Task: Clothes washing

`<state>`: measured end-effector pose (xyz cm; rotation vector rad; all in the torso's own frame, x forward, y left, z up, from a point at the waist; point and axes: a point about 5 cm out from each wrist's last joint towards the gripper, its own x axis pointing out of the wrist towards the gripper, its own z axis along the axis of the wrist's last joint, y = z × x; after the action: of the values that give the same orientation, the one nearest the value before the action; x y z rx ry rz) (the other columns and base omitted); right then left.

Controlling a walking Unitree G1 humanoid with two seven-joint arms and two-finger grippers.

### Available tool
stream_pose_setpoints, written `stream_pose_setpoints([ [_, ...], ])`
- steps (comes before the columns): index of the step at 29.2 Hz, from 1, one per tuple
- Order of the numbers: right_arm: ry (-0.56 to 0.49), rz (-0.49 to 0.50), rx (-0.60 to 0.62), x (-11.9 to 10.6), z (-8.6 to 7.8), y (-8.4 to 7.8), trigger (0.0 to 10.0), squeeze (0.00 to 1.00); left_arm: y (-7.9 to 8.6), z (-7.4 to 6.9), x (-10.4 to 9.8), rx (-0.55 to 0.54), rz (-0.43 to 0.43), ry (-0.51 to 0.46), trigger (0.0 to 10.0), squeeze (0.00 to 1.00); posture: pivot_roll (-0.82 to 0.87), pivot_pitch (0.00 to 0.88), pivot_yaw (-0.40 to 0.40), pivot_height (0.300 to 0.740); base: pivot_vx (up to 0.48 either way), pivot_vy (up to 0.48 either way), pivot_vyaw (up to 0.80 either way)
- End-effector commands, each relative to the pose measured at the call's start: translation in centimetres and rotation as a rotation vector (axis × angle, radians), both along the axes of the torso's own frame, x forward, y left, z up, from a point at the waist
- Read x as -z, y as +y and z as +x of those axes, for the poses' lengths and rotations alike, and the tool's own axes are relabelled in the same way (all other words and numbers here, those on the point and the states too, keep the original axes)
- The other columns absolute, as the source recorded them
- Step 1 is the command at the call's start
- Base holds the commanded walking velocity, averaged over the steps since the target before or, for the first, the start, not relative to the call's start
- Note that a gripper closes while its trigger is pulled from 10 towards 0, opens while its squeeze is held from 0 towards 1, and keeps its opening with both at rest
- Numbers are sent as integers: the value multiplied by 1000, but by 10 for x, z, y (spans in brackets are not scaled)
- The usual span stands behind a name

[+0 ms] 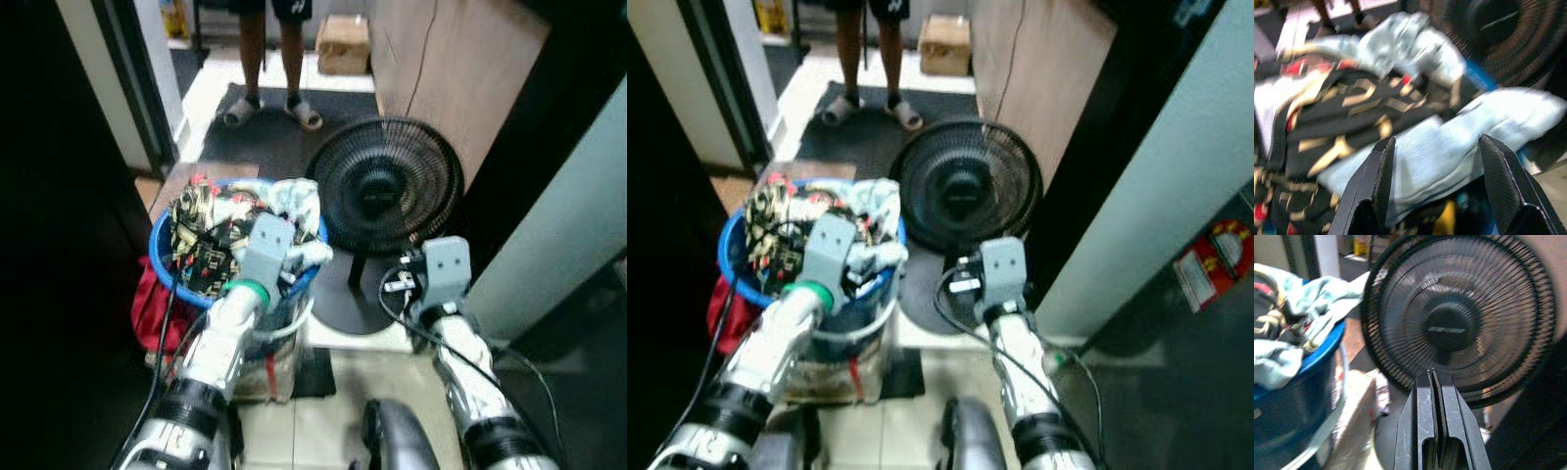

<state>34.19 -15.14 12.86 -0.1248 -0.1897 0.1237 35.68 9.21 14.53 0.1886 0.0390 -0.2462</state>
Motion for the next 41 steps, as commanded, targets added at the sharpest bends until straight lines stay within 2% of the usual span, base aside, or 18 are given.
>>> stream_pose_setpoints([
  [1,16,-6,5,3,0,-2,10000,0,-2,-2,6,3,7,19,10000,0,84,108,0,585,0,0,0],
  [14,0,7,-19,-3,1,1,10000,0,-2,0,5,-1,0,24,10000,0,82,105,-1,585,0,0,0],
  [15,-27,31,-41,-13,3,4,10000,0,-2,2,-2,-5,-16,14,10000,0,82,108,0,585,0,0,0],
  [17,-27,31,-41,-13,3,4,10000,0,-2,2,-2,-5,-16,14,10000,0,82,108,0,585,0,0,0],
  [19,-78,44,-90,-30,6,9,10000,0,-3,6,-17,-4,-39,-26,10000,0,82,112,1,585,0,0,0],
  [21,-90,25,-110,-34,7,12,10000,0,-3,7,-25,3,-29,-55,10000,0,84,115,2,585,0,0,0],
  [28,-61,3,-98,-23,4,11,10000,0,-1,2,-15,4,9,-44,10000,0,87,121,4,585,0,0,0],
  [29,-48,3,-87,-19,2,9,10000,0,0,-4,-5,14,37,-29,10000,0,84,125,5,585,0,0,0],
  [35,-37,4,-77,-18,0,4,10000,0,-2,-9,1,26,45,-16,10000,0,83,127,5,585,0,0,0],
  [37,-39,-3,-86,-21,2,5,10000,0,3,-4,-8,7,51,-42,10000,0,83,127,5,585,0,0,0],
  [41,-69,-4,-112,-32,10,14,10000,0,27,12,-38,-62,61,-110,10000,0,90,130,-4,585,0,0,0],
])
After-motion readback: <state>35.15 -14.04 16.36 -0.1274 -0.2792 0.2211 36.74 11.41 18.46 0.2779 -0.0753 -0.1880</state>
